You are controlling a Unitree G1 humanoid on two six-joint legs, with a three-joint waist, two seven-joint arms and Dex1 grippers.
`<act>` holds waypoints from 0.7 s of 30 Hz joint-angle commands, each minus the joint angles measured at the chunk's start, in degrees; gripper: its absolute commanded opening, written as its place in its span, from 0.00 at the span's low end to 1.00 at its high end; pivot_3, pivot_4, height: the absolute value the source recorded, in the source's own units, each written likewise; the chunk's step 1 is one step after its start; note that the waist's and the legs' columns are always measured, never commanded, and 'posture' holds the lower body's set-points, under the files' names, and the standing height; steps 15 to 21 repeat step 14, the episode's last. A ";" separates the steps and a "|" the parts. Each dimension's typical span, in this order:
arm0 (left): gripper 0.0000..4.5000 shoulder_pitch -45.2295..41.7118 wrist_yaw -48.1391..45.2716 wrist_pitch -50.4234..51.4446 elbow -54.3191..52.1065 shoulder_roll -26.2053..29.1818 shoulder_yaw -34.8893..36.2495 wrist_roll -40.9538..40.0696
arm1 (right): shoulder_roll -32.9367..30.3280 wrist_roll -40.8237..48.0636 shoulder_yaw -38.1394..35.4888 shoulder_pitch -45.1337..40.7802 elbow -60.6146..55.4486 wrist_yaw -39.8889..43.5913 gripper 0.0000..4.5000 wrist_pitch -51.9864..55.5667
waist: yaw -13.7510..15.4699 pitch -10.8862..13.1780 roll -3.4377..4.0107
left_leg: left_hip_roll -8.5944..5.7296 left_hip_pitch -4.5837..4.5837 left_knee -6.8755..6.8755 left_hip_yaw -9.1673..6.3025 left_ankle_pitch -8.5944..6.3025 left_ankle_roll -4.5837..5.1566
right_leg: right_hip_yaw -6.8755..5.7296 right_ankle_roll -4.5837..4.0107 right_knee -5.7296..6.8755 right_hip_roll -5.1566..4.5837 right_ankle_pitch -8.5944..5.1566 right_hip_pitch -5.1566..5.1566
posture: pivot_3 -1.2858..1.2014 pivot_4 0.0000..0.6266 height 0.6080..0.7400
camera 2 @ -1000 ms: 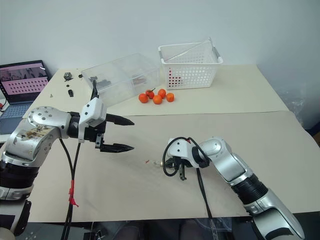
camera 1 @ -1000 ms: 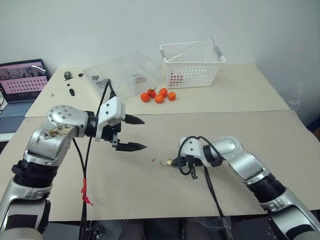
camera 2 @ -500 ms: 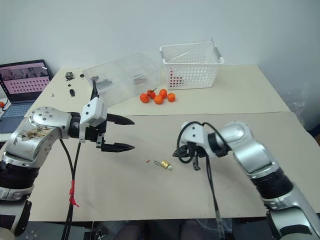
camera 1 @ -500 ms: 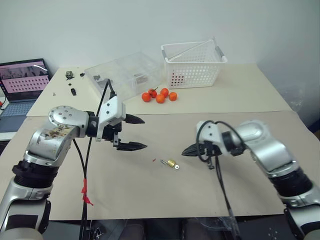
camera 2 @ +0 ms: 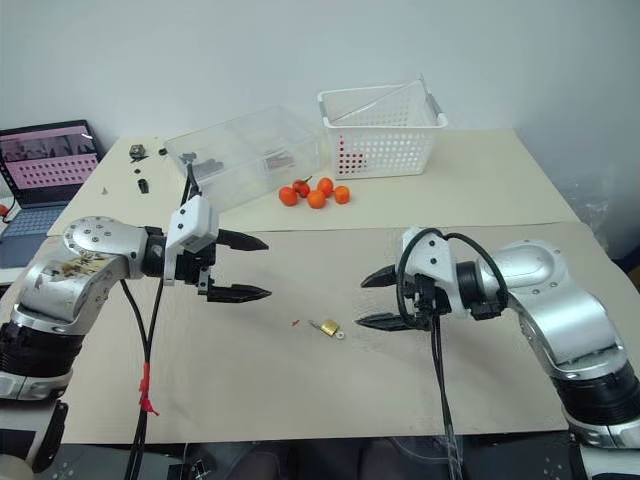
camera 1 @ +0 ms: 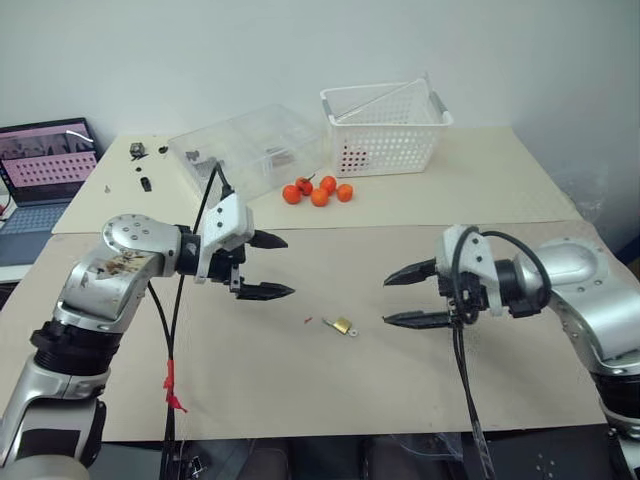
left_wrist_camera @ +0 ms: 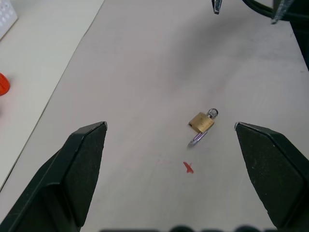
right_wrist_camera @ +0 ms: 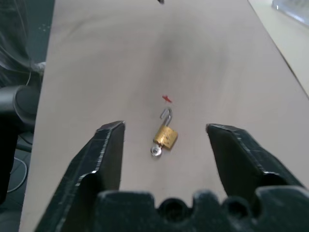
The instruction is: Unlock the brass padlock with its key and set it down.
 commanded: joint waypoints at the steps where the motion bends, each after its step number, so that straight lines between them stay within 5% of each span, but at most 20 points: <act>1: 1.00 -1.25 0.47 0.77 -2.97 0.33 3.17 -2.68 | -1.54 2.67 -3.54 -0.09 -2.41 0.29 0.99 -1.48 | 0.00 0.00 0.00 | 0.00 0.00 0.00 0.00 0.00 0.00 | 0.00 0.00 0.00 -0.01 0.00 0.00 | 0.52 0.24 1.00; 21: 1.00 1.38 0.91 0.38 -5.96 2.08 4.22 -3.82 | -1.29 5.58 -4.69 -0.04 -1.01 -3.23 0.99 -0.28 | 0.00 0.00 0.00 | 0.01 0.00 -0.01 0.01 0.00 0.00 | 0.01 0.00 -0.03 -0.02 0.00 0.00 | 0.52 0.24 1.00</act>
